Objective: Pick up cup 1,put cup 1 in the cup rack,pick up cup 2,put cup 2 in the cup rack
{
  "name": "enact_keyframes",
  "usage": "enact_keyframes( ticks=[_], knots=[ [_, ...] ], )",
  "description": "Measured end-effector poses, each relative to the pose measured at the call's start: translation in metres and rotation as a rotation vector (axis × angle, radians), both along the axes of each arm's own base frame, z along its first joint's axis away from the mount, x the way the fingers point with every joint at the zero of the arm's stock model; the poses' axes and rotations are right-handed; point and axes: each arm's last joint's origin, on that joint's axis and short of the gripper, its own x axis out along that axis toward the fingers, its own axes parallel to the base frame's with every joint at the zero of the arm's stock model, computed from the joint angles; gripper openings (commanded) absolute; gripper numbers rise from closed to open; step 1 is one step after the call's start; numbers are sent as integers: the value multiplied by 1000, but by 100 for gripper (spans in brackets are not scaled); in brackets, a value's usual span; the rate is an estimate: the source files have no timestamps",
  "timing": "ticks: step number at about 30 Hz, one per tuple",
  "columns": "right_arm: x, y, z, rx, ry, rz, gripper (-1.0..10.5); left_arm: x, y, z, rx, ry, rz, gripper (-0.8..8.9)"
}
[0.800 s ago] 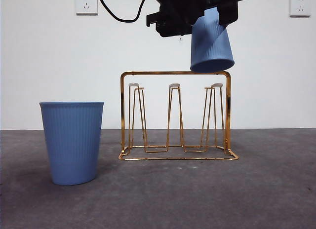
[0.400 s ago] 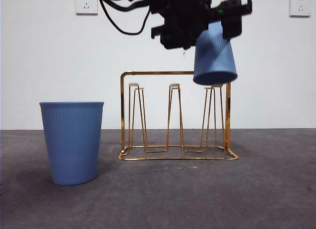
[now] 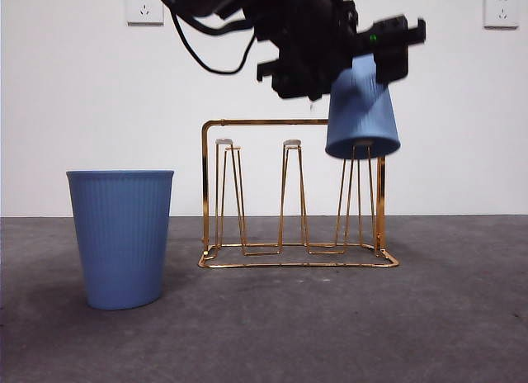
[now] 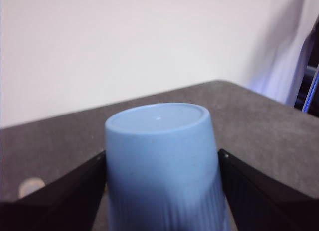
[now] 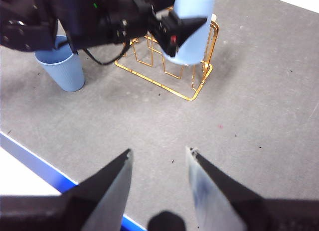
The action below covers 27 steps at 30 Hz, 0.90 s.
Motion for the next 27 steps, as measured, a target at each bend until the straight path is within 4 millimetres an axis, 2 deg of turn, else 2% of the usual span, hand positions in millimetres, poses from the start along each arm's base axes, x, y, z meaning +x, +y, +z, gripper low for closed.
enact_keyframes(
  ticks=[4, 14, 21, 27],
  knots=[
    [0, 0, 0, -2, -2, -2, 187, -1, -7, -14, 19, 35, -11, -8],
    [0, -1, 0, -16, -13, -13, 186, -7, -15, -34, 51, 108, -12, -8],
    [0, -1, 0, -18, -14, -15, 186, -7, -21, -57, 77, 169, 5, -8],
    [0, -1, 0, -20, -15, -13, 186, -8, -23, -59, 71, 174, 16, -8]
  ],
)
